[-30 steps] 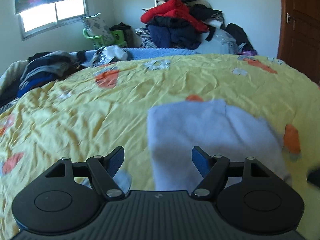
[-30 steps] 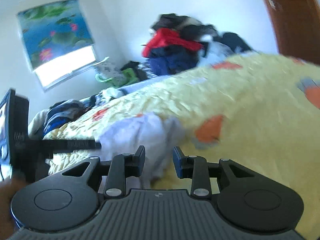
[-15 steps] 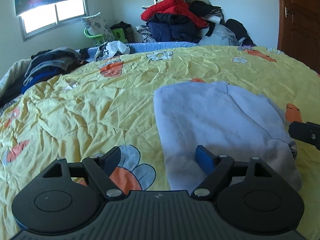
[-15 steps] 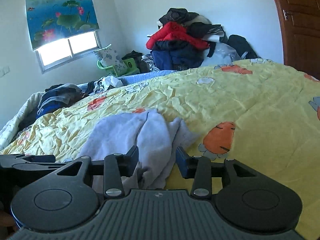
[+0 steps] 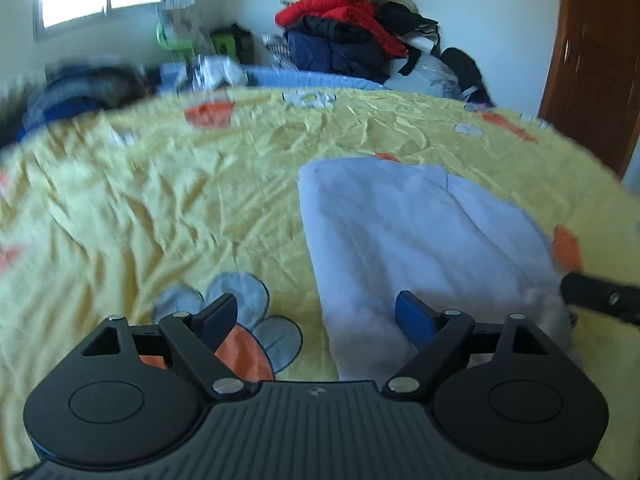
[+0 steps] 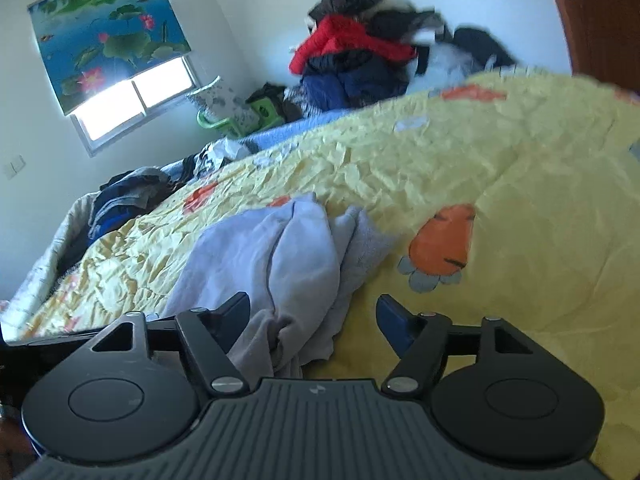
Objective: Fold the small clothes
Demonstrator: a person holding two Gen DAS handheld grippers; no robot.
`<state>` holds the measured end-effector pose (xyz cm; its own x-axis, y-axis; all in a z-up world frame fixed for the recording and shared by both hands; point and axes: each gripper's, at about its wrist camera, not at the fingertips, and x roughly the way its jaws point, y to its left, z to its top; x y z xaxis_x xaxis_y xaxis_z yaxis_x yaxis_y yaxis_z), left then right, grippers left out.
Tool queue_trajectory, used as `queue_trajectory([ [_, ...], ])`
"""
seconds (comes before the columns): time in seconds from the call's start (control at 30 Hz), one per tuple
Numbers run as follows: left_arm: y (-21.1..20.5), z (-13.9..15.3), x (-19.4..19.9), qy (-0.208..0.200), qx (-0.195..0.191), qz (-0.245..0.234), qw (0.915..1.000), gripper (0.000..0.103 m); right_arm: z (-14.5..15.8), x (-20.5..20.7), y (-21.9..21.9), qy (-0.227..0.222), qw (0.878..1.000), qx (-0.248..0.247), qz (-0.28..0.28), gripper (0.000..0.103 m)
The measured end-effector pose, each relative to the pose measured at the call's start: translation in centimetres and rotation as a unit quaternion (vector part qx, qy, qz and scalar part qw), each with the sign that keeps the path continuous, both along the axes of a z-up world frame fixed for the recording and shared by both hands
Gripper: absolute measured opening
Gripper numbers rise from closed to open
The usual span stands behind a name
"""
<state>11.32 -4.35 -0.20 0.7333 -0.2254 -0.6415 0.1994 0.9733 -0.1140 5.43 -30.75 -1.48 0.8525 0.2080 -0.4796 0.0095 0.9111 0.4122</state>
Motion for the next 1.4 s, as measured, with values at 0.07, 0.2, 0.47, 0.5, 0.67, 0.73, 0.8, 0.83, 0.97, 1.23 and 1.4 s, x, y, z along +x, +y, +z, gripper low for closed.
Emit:
queue_trajectory([
  [0.07,1.7,-0.6,1.2,0.037,-0.059,0.003,0.9976,0.094,-0.5,1.0,-0.6,0.019,0.999,0.023,0.018,0.076],
  [0.2,3.5,-1.0,2.6,0.064,-0.134,-0.01,0.9889,0.101,-2.0,3.5,-1.6,0.051,0.992,0.098,0.065,0.076],
  [0.47,0.5,-1.5,3.8,0.056,-0.16,-0.103,0.9801,0.1,-3.2,8.9,-0.9,0.05,0.98,0.165,0.104,0.053],
  [0.5,0.1,-1.5,3.9,0.052,-0.157,-0.107,0.9803,0.1,-3.4,9.5,-0.8,0.05,0.979,0.167,0.104,0.05],
  [0.67,-1.1,-1.6,3.5,0.019,-0.112,-0.092,0.9893,0.064,-4.0,10.1,-0.6,0.032,0.982,0.156,0.103,0.031],
  [0.73,-0.7,-1.6,3.7,0.021,-0.12,-0.089,0.9885,0.051,-4.1,10.2,-0.8,0.031,0.981,0.163,0.104,0.026],
  [0.8,-0.1,-1.6,4.0,0.028,-0.137,-0.078,0.987,0.034,-4.1,10.2,-0.5,0.028,0.982,0.154,0.106,0.026],
  [0.83,0.1,-1.6,4.1,0.031,-0.144,-0.076,0.9862,0.031,-4.0,10.1,-0.4,0.025,0.983,0.148,0.106,0.026],
  [0.97,0.1,-1.4,3.6,0.021,-0.141,-0.066,0.9876,0.023,-3.7,10.0,0.1,0.017,0.986,0.131,0.105,0.027],
  [1.23,1.9,1.9,1.1,-0.027,-0.119,-0.057,0.9909,0.019,-0.7,7.6,3.1,-0.019,0.986,0.127,0.106,0.025],
  [1.4,5.5,4.6,0.1,-0.058,-0.118,-0.041,0.9905,0.019,1.8,7.0,6.0,-0.055,0.982,0.13,0.126,0.025],
])
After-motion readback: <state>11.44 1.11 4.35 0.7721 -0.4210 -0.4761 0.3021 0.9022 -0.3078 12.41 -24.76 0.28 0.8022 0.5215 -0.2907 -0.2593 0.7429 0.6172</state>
